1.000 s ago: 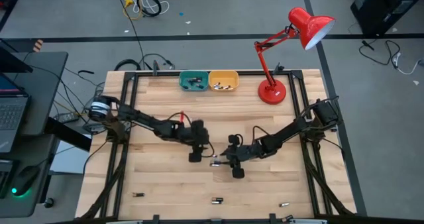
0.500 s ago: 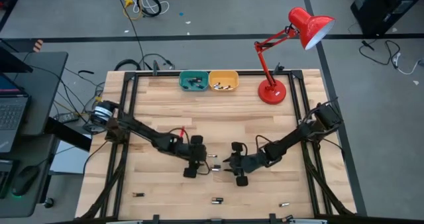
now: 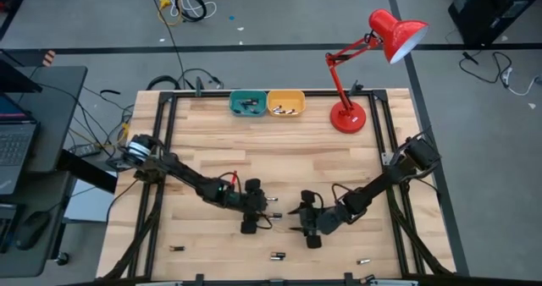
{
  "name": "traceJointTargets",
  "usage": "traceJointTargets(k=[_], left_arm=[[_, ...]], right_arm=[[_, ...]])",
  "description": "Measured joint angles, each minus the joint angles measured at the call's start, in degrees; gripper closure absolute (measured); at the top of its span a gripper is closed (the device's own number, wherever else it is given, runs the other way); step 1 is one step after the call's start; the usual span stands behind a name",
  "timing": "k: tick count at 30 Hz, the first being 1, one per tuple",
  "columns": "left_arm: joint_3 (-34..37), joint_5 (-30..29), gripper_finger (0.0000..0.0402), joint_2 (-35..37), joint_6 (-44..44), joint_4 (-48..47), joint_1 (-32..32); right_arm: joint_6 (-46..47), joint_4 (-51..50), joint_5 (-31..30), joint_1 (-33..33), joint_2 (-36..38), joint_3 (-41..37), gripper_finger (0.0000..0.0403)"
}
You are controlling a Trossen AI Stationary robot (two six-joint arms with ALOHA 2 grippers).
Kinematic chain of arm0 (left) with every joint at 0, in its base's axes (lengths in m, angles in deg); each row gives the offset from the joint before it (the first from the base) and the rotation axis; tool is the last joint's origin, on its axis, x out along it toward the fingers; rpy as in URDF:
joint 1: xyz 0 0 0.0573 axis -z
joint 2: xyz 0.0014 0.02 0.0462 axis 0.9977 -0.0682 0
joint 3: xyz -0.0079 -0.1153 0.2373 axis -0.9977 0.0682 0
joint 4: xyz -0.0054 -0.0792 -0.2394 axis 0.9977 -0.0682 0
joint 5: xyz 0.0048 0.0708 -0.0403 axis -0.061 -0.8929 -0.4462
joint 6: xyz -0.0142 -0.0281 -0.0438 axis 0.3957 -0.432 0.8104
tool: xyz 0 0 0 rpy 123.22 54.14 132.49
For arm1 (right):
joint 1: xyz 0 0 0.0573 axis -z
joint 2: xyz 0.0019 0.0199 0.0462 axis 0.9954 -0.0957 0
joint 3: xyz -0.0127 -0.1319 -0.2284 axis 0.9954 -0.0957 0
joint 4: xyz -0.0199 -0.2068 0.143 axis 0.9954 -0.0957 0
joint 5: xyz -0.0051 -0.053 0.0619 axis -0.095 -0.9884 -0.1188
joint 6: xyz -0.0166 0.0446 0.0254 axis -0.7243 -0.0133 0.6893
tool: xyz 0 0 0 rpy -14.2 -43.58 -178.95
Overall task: Sort batteries
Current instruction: Put the black battery into the blue bin
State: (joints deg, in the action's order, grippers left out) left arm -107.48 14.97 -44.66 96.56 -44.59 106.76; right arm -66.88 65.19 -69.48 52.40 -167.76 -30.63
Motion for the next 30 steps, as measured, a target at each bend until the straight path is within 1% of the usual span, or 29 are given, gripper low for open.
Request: traceJointTargets(k=[4, 8, 11, 17, 20, 23, 26, 30], left_arm=[[0.0, -1.1, 0.0208, -0.2, 0.4, 1.5, 0.3], [0.1, -1.6, 0.0208, -0.2, 1.3, 1.7, 0.4], [0.1, -2.1, 0.0208, -0.2, 1.5, 1.8, 0.4], [0.1, -2.9, 0.0208, -0.2, 1.6, 2.0, 0.4], [0.1, -3.7, 0.0208, -0.2, 1.5, 2.0, 0.4], [0.1, -4.0, 0.0208, -0.2, 1.5, 2.1, 0.4], [0.1, -4.2, 0.0208, -0.3, 0.0, 2.6, 0.4], [0.1, -4.5, 0.0214, -0.3, -2.3, 3.4, 0.3]], right_arm=[[1.2, 2.5, -1.8, -0.2, -5.6, 1.8, 0.0185], [1.1, 3.1, -3.1, -0.1, -8.7, 4.6, 0.0185], [0.9, 2.6, -4.0, 0.3, -8.7, 4.9, 0.0186], [-0.2, -3.1, -6.6, 1.3, -6.5, 5.0, 0.0186], [-0.5, -4.2, -6.8, 1.4, -5.9, 4.9, 0.0186], [-2.7, -4.9, -7.2, 1.5, -5.4, 4.9, 0.0186], [-4.8, -4.9, -6.8, 2.6, -5.4, 4.9, 0.0188], [-6.2, -4.8, -4.0, 4.8, -5.3, 4.9, 0.0200]])
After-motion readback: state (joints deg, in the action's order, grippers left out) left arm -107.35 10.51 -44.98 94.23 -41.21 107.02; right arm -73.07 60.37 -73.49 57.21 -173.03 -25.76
